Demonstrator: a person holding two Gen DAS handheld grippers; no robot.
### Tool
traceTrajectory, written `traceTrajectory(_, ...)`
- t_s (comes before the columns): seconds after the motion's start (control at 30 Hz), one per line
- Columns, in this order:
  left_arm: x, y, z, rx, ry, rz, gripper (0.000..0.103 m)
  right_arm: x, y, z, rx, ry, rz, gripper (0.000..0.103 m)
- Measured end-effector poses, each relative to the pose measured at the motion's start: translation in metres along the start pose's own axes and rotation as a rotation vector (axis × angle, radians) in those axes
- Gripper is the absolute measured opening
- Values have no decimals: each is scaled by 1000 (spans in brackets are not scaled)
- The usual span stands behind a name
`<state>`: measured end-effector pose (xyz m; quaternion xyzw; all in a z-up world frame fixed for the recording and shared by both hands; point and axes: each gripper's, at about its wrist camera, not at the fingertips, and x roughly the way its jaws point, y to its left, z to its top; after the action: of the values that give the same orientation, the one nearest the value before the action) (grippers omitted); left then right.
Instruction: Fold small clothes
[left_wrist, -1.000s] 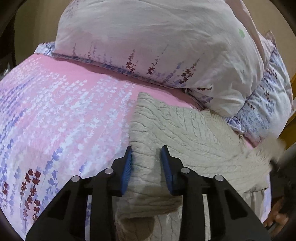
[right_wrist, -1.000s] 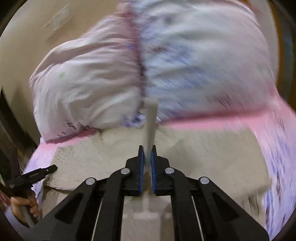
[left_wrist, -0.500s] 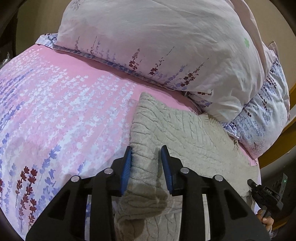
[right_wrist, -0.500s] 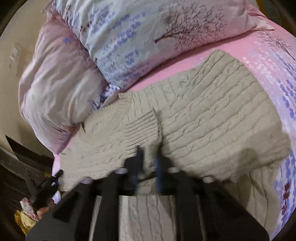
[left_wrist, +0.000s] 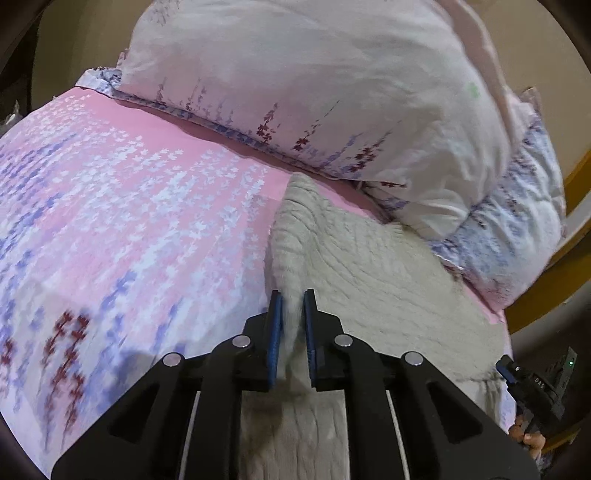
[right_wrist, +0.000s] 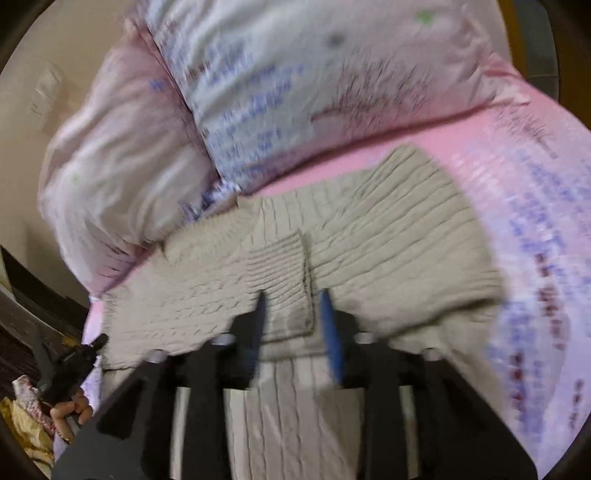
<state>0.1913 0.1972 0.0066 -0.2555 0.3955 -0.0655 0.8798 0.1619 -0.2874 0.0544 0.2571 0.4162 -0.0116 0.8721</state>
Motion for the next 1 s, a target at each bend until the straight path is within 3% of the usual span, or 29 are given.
traceTrajectory(0.07, -23, 4, -12, -5, -8, -38, 18, -29, -17, -7, 7, -41, 14, 54)
traceTrajectory(0.13, -41, 8, -25, -3, -5, -59, 33, -55, -41, -20, 12, -48, 15, 54)
traceTrajectory(0.33, -92, 27, -85, 9, 24, -91, 35, -88, -108, -54, 102, 13, 6, 53)
traceTrajectory(0.4, -97, 31, -102, -11, 44, -109, 35, -91, -121, -68, 122, 41, 45, 51)
traceTrajectory(0.8, -125, 6, -188, 6, 80, -263, 35, -100, -111, -130, 114, 200, 334, 28)
traceTrajectory(1.0, -136, 3, -213, -15, 80, -319, 35, -113, -97, -156, 46, 252, 381, 26)
